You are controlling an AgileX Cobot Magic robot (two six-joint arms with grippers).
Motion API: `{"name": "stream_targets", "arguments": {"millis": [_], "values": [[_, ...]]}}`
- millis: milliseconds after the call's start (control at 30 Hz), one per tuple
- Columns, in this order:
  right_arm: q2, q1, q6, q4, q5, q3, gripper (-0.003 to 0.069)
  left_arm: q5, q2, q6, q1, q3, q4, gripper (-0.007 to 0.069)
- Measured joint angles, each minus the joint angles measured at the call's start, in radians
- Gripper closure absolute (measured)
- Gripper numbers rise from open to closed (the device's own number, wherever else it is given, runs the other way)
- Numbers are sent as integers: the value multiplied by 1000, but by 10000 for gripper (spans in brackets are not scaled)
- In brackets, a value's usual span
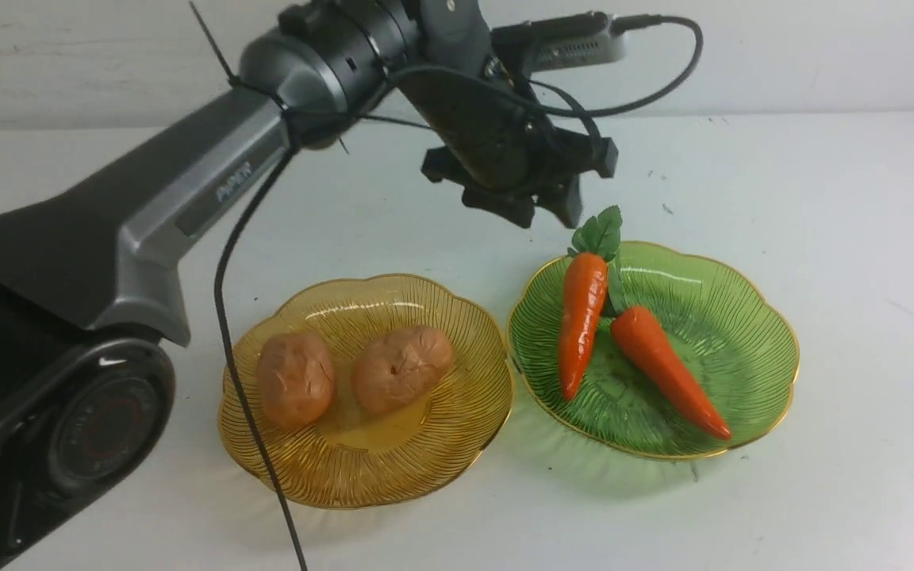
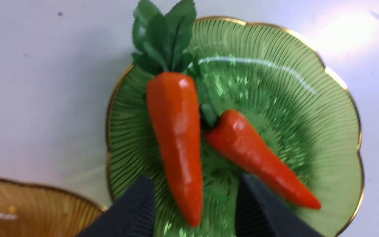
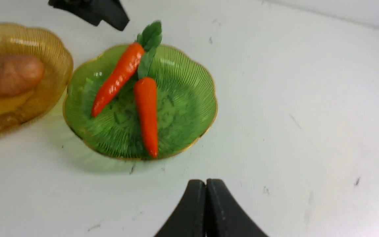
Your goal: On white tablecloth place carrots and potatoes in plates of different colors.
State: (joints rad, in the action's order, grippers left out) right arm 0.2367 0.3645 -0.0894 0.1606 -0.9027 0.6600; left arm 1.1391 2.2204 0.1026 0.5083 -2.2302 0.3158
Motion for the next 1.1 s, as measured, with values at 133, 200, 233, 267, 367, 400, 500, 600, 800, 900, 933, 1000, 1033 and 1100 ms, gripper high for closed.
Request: {"name": "stream_targets", "arguments": {"millis": [133,200,233,267,367,400,500,600,800,900,933,1000,1033,1100], "values": [[-109,0,-2,-1,361,-248,674,95,-28,-51,-13,-61,-98,578],[-112,0,-2,-2,450,-299,674,98,-37,-59,-13,-69,-117,608],[-112,0,-2,-2,506,-327,674,103,-43,-61,-13,-74,-122,618],[-113,0,-2,-2,542,-341,674,106,-47,-61,-13,-75,-122,624],[-113,0,-2,-2,570,-346,674,110,-50,-61,-13,-75,-123,628],[-113,0,-2,-2,574,-346,674,110,-50,-61,-13,-75,-123,628],[-113,0,-2,-2,578,-346,674,110,-50,-63,-13,-75,-123,628],[-113,0,-2,-2,578,-346,674,110,-50,-63,-13,-75,-123,628],[-113,0,-2,-2,569,-347,674,110,-50,-64,-13,-75,-124,628],[-113,0,-2,-3,575,-358,674,110,-57,-49,-13,-75,-124,628],[-116,-1,-2,-13,579,-378,674,110,-66,-42,-13,-75,-124,628],[-143,-18,-2,-40,579,-433,674,111,-89,-41,-13,-75,-125,628],[-158,-35,-2,-49,579,-457,674,111,-101,-41,-13,-75,-125,628],[-183,-66,-2,-54,579,-490,674,111,-123,-45,-13,-73,-125,628]]}}
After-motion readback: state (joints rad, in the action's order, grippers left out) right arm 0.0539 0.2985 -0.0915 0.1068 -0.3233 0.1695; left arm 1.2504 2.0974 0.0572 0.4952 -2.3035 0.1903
